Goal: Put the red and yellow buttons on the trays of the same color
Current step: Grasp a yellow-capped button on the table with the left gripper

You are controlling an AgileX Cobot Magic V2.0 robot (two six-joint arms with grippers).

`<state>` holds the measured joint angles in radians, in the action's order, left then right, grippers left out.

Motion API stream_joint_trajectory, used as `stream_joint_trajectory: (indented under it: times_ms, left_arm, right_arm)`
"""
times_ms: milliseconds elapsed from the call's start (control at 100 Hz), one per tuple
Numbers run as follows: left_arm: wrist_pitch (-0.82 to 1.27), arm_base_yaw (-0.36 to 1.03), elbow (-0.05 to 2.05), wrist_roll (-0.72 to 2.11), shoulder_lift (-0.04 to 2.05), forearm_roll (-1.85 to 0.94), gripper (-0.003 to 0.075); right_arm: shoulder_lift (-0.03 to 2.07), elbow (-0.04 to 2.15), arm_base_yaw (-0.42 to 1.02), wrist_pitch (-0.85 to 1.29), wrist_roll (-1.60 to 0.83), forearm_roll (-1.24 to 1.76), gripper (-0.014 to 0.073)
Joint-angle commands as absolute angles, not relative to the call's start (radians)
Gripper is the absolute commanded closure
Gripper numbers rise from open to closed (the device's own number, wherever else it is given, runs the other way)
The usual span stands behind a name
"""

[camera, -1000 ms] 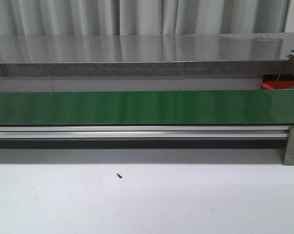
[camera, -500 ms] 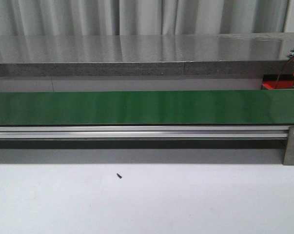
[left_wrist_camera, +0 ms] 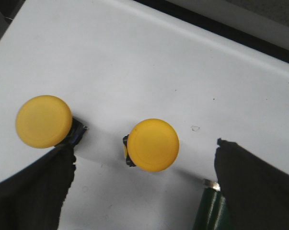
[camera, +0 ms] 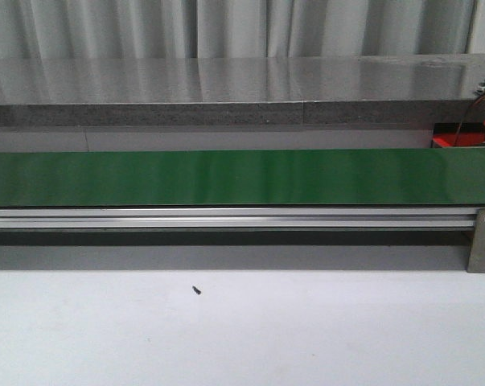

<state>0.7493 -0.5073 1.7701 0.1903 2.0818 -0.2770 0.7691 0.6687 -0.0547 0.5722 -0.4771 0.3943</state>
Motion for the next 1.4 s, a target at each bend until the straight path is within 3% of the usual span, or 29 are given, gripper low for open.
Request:
stream_joint_trajectory:
  times_ms: [0, 1390]
  left_arm:
    - [0.709, -0.506, 1.822, 0.18, 2.048, -0.319, 0.0134]
    - [0.716, -0.5, 1.891, 0.199, 2.186, -0.378, 0.0134]
  right_arm:
    - [0.768, 0.697, -0.054, 0.519, -0.48, 0.406, 0.0662]
    - [0.768, 0.697, -0.054, 0.511, -0.48, 0.406, 0.0662]
